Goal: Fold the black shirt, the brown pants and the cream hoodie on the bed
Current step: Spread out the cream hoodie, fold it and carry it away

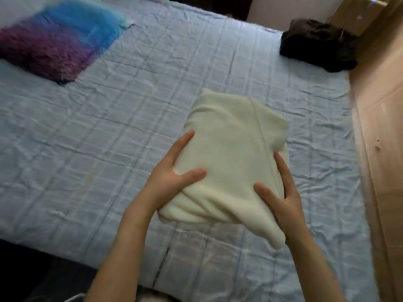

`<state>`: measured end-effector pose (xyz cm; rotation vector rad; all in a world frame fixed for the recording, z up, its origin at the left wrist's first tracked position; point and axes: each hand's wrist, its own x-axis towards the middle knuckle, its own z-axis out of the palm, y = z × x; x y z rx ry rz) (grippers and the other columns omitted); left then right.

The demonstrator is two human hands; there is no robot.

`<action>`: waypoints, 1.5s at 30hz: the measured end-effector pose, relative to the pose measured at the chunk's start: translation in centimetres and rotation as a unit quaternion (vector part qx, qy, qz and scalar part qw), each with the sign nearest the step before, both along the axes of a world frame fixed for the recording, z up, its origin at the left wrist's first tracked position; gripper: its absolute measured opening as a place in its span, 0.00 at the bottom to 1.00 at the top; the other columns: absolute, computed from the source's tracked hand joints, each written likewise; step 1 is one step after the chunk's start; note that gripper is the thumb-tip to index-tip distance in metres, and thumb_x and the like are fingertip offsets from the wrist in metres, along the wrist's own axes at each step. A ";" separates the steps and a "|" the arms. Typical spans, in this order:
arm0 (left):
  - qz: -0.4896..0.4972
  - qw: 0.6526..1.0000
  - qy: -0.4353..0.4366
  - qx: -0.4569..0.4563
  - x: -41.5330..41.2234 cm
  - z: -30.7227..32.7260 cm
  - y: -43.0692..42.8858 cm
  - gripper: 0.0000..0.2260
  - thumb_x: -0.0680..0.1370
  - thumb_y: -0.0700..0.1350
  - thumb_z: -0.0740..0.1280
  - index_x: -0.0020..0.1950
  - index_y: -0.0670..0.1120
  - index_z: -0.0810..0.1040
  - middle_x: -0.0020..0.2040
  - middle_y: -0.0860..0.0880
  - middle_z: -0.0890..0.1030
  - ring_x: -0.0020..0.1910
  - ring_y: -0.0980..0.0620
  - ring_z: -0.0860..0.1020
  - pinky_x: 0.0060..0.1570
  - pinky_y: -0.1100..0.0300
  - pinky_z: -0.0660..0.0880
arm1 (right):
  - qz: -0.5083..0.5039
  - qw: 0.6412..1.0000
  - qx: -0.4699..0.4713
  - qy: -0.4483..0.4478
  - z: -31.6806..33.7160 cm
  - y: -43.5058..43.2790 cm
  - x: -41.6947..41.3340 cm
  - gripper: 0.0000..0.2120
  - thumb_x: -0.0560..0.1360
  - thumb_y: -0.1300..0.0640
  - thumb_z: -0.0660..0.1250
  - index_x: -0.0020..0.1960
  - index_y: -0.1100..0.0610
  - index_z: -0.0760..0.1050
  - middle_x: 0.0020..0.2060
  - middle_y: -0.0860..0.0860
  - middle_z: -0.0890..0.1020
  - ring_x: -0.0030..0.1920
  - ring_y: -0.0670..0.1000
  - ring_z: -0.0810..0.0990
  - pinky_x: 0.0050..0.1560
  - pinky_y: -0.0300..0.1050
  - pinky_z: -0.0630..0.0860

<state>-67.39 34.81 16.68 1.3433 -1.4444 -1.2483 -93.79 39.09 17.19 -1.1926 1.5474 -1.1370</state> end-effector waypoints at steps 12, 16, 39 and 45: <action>-0.177 0.982 -0.023 -0.066 -3.4 12.3 3.5 0.29 0.69 0.70 0.63 0.69 0.74 0.59 0.66 0.70 0.70 0.60 0.73 0.71 0.58 0.66 0.68 | -0.142 0.986 -0.088 -0.015 11.6 12.4 -0.4 0.31 0.70 0.45 0.73 0.71 0.34 0.66 0.65 0.28 0.69 0.60 0.25 0.70 0.54 0.20 0.67; -0.286 0.958 -0.011 -0.038 -4.7 9.7 6.7 0.29 0.67 0.67 0.66 0.68 0.72 0.64 0.62 0.71 0.72 0.57 0.75 0.72 0.49 0.79 0.69 | -0.267 0.961 -0.053 -0.042 9.4 20.2 2.4 0.32 0.69 0.48 0.73 0.70 0.39 0.67 0.65 0.32 0.71 0.61 0.26 0.70 0.56 0.23 0.68; -0.670 0.742 -0.005 0.009 -44.6 8.8 34.2 0.30 0.69 0.68 0.66 0.70 0.72 0.62 0.65 0.72 0.70 0.61 0.70 0.72 0.61 0.59 0.70 | -0.668 0.743 -0.031 -0.029 9.2 56.3 -16.7 0.31 0.63 0.37 0.72 0.63 0.23 0.67 0.60 0.22 0.68 0.53 0.22 0.70 0.48 0.30 0.71; -0.674 0.739 -0.013 0.019 -56.9 10.0 40.6 0.30 0.70 0.71 0.64 0.70 0.75 0.58 0.65 0.73 0.67 0.62 0.57 0.72 0.58 0.55 0.72 | -0.664 0.747 -0.023 -0.018 10.6 62.7 -29.2 0.31 0.64 0.39 0.72 0.64 0.23 0.67 0.64 0.27 0.67 0.58 0.30 0.69 0.50 0.32 0.68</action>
